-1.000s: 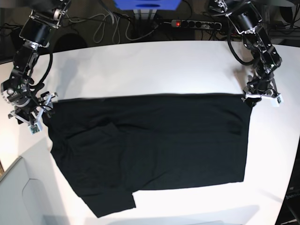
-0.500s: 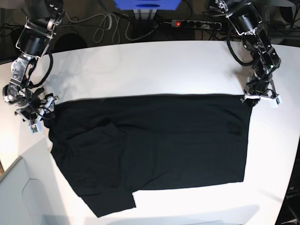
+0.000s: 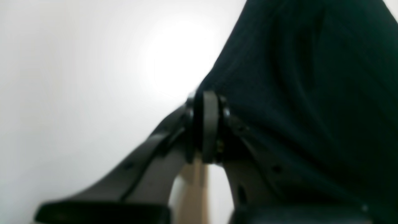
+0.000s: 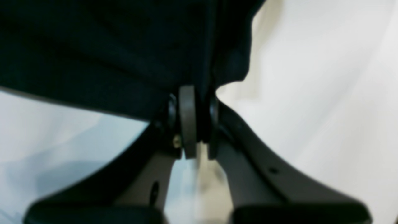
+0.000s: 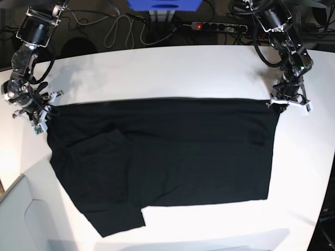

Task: Fold the T-shirt properly
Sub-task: 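Drag the shirt toward the robot with both grippers, flattening it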

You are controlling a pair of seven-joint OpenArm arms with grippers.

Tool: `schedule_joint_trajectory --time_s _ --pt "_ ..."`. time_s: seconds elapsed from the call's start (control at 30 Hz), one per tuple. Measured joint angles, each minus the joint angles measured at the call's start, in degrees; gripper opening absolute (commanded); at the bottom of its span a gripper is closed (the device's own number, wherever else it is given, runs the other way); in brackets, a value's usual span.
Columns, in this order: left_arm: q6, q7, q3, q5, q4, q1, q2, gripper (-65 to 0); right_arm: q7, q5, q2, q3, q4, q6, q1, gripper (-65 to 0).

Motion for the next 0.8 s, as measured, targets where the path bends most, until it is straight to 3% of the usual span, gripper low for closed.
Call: schedule_joint_trajectory --time_s 0.13,0.37,0.63,0.8 --pt "0.74 1.77 -0.02 1.11 6.56 4.52 1.01 -65.0 -0.92 -0.52 0.33 0.02 7.02 0.02 -3.39 -64.8" --pt "0.52 1.68 0.09 0.44 18.34 8.39 1.79 -65.0 -2.93 0.50 3.85 0.04 12.00 0.28 -3.89 -64.8" --pt "0.57 5.77 0.24 0.70 23.10 4.57 1.81 -65.0 -11.47 1.33 4.63 0.00 12.50 0.90 7.30 -64.8" --pt "0.33 8.00 0.24 0.07 24.09 4.87 1.86 -65.0 -14.29 0.72 4.46 0.15 14.64 0.90 6.95 -64.8"
